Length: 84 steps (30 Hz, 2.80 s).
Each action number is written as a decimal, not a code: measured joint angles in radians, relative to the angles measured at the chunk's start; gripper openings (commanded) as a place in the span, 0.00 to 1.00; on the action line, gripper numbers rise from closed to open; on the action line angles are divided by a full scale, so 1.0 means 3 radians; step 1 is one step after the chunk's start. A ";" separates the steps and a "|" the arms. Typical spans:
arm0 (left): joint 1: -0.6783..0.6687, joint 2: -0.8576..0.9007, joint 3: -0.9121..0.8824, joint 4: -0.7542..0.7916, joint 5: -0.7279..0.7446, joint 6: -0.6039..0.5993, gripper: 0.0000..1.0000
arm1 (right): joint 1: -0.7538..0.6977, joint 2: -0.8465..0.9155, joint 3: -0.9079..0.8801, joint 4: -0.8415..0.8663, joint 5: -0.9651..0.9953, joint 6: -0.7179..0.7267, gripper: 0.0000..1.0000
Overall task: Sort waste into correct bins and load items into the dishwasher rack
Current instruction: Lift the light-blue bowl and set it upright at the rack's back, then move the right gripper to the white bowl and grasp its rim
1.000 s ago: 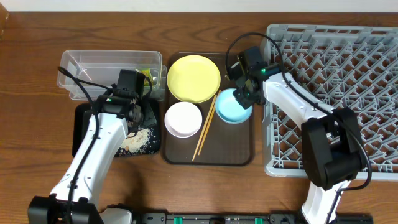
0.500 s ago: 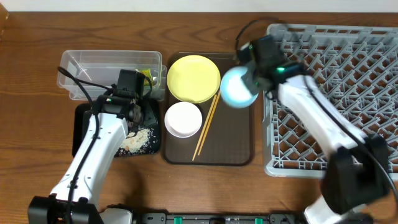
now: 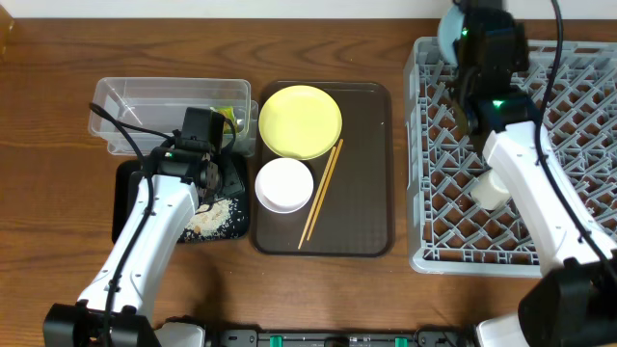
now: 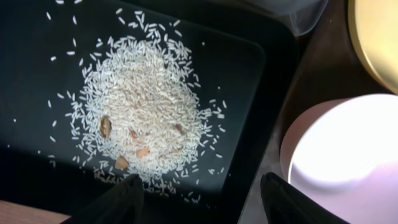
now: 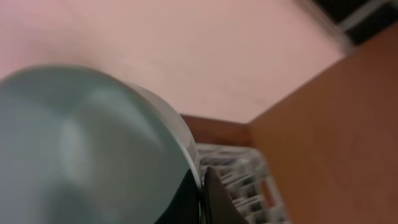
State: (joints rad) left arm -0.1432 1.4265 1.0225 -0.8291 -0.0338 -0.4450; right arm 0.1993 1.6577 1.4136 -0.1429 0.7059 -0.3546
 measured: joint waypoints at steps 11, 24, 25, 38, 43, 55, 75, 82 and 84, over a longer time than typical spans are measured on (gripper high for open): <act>0.0000 0.0000 0.0000 0.0001 0.0000 -0.0001 0.64 | -0.0093 0.0701 0.0000 0.0566 0.0233 -0.0730 0.01; 0.0000 0.0000 0.0000 0.0001 0.0001 -0.0001 0.64 | -0.0088 0.0951 0.0000 0.0553 0.0270 -0.0844 0.01; 0.0001 0.0000 0.0000 0.0003 0.0000 -0.0001 0.64 | -0.0081 0.0952 0.0000 0.0539 0.0276 -0.0843 0.01; 0.0000 0.0000 0.0000 0.0000 0.0000 -0.0001 0.64 | 0.0076 0.0955 0.0042 -0.0113 0.0392 -0.0388 0.01; 0.0000 0.0000 0.0000 0.0001 0.0000 -0.0001 0.64 | 0.0155 0.0944 0.0075 -0.0535 0.0504 0.0097 0.06; 0.0001 0.0000 0.0000 0.0001 0.0000 -0.0001 0.64 | 0.0393 0.0888 0.0020 -0.1371 0.0088 0.0875 0.56; 0.0184 -0.0036 0.0000 -0.0132 -0.0240 -0.0014 0.64 | 0.0985 0.0340 0.0018 -0.1579 -0.2921 0.0965 0.65; 0.0437 -0.0140 0.0000 -0.0173 -0.0289 -0.0015 0.64 | 0.1353 0.0628 0.0018 -0.1582 -0.3300 0.1091 0.60; 0.0444 -0.0140 0.0000 -0.0178 -0.0289 -0.0014 0.64 | 0.1419 0.0726 0.0018 -0.1591 -0.3276 0.1172 0.60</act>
State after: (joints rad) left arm -0.0101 1.3846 1.0225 -0.8825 -0.1204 -0.4492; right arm 0.6250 1.8755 1.4189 -0.6201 -0.2768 -0.0029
